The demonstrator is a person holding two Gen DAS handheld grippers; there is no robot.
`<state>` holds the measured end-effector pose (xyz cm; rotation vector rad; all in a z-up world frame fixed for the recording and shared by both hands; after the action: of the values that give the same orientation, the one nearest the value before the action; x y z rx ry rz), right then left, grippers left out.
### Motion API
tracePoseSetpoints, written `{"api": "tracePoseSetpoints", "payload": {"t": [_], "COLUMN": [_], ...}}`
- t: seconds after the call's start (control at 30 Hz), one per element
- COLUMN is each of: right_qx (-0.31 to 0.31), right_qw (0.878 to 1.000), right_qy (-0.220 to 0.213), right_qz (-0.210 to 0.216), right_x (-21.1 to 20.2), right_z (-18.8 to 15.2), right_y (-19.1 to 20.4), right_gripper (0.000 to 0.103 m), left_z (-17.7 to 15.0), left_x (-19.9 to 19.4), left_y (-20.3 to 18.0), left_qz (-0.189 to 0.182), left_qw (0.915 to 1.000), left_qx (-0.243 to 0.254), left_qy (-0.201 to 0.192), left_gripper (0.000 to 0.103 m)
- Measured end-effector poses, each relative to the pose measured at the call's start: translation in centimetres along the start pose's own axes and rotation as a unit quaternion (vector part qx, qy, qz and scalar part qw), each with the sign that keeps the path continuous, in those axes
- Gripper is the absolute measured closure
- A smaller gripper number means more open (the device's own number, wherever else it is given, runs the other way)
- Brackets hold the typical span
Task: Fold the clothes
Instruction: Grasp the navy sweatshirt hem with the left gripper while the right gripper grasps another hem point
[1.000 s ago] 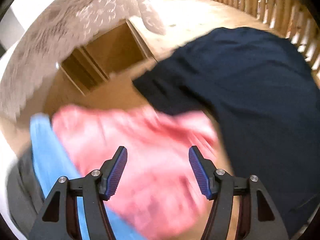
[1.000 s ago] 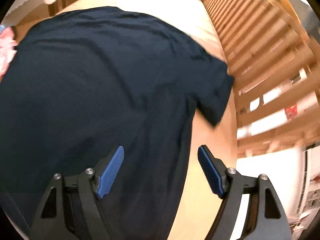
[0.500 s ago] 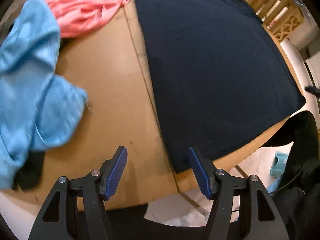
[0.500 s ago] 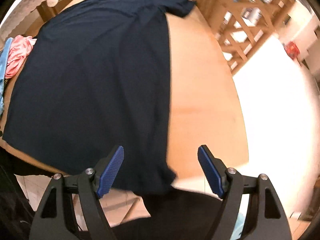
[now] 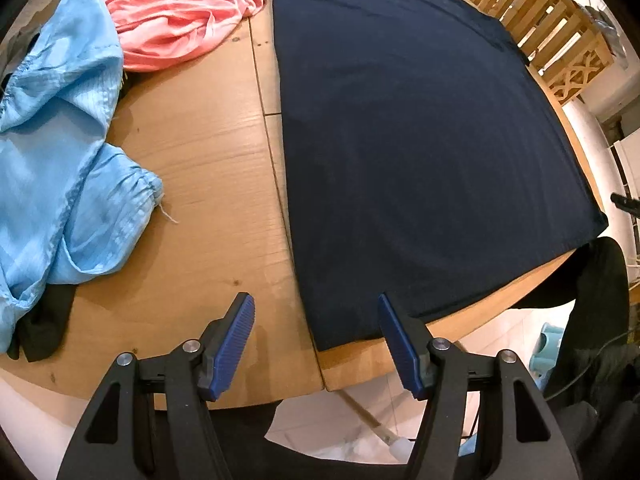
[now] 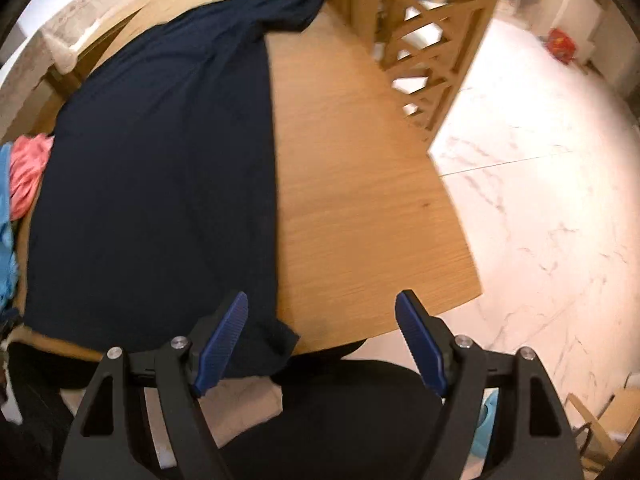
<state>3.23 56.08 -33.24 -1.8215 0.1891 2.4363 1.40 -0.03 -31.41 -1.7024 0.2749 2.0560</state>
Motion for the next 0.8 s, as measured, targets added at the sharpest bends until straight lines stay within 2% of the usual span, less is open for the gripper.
{"api": "tracePoseSetpoints", "payload": {"t": [0.17,0.3,0.5,0.8], "right_qx": [-0.062,-0.107,-0.150,-0.186], "right_qw": [0.998,0.994,0.988,0.981], "right_qy": [0.016,0.012,0.026,0.046], "right_qz": [0.010,-0.007,-0.012,-0.024], "right_x": [0.6,0.7,2.1,3.9], "right_z": [-1.5,-2.0,-1.8,-1.4], "right_y": [2.2,3.3,5.2,4.9], "right_gripper": [0.028,0.028,0.028,0.028], "left_z": [1.2,2.0,3.1,4.8], "left_x": [1.2,2.0,2.8,2.8], "left_y": [0.0,-0.3,-0.8,-0.7], "left_qz": [-0.014,-0.018,-0.020,-0.003], "left_qw": [0.9998,0.9997,0.9994,0.9993], "left_qx": [-0.005,-0.001,0.007,0.019], "left_qy": [0.011,0.019,0.026,0.034], "left_gripper": [0.041,0.041,0.040,0.040]}}
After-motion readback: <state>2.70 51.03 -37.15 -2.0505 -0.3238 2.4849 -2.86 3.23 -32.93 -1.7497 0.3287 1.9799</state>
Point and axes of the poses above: each gripper's, at about its wrist camera, not at the fingertips, and x roughly the way its jaws point, y to its left, z to its top, the point moved 10 cm from there along x, roughly the way its jaws point, and after that the axes turned 4 degrees about x, right-handed, at the moved point
